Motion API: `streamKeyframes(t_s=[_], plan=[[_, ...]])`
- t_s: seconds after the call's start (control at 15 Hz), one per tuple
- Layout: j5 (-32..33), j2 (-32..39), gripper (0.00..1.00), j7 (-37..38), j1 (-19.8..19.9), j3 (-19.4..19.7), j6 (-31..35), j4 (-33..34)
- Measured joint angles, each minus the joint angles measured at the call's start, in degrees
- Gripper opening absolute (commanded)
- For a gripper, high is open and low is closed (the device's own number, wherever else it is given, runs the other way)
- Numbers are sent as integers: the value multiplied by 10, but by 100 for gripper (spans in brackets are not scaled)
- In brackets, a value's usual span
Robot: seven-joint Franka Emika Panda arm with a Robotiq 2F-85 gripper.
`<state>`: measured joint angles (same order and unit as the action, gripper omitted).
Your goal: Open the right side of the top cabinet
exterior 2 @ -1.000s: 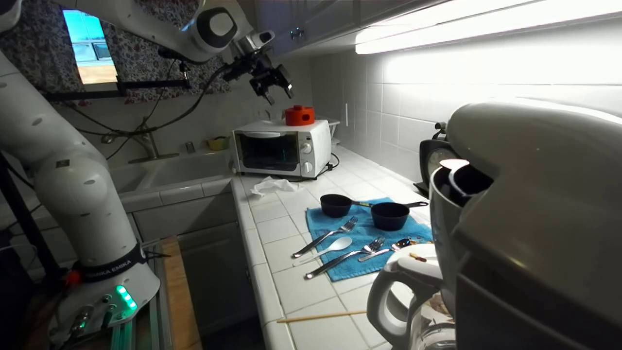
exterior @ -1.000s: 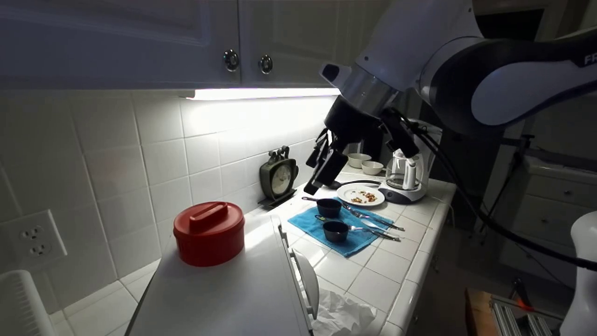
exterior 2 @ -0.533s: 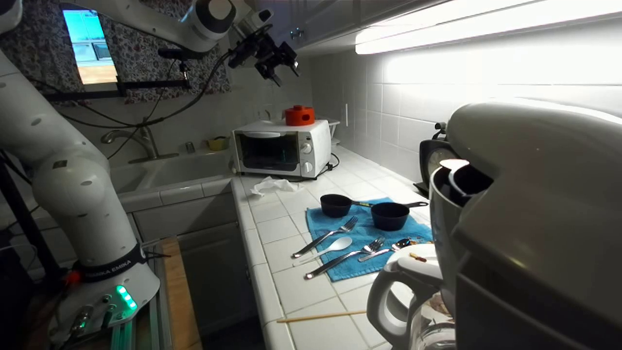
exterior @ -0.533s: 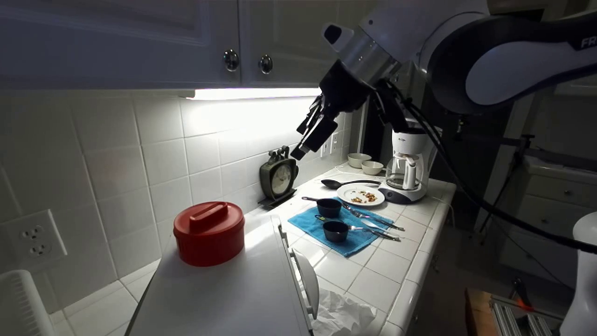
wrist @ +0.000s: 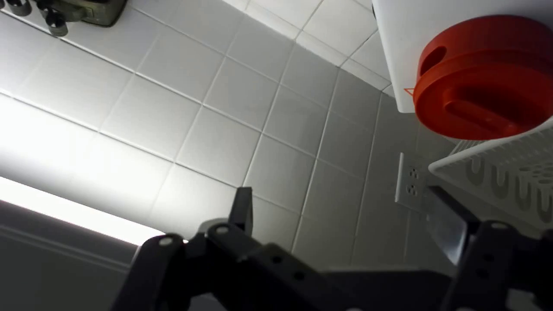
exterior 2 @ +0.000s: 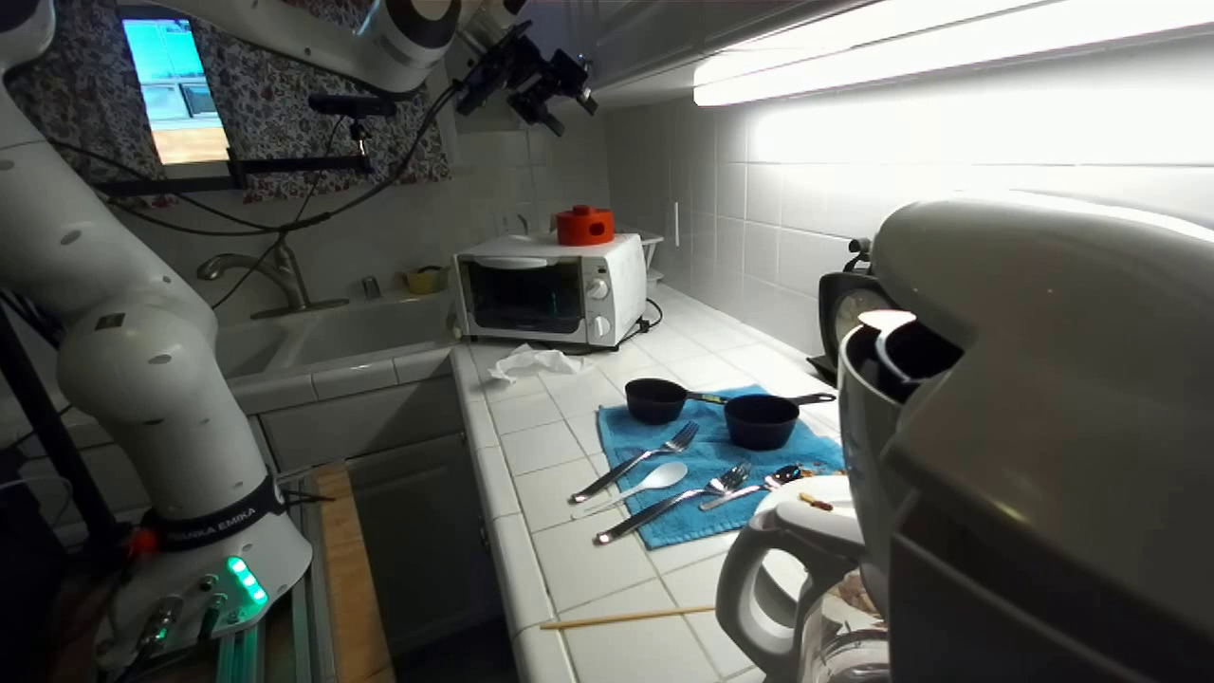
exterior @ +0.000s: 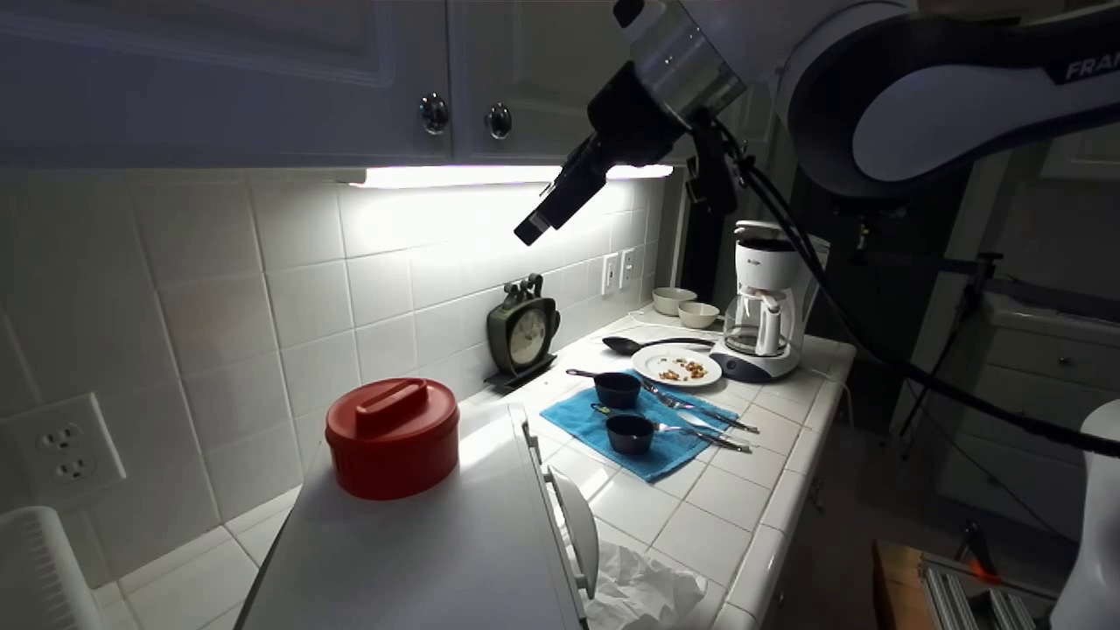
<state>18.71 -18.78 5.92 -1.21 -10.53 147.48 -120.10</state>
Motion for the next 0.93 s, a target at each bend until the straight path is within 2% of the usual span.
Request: streamKeyframes(t_s=[0.47, 0.73, 0.93], plan=[[52, -2, 100, 105, 35, -42, 75, 6], [95, -11, 100, 171, 64, -71, 95, 6], [111, -15, 100, 192, 80, -84, 103, 6]])
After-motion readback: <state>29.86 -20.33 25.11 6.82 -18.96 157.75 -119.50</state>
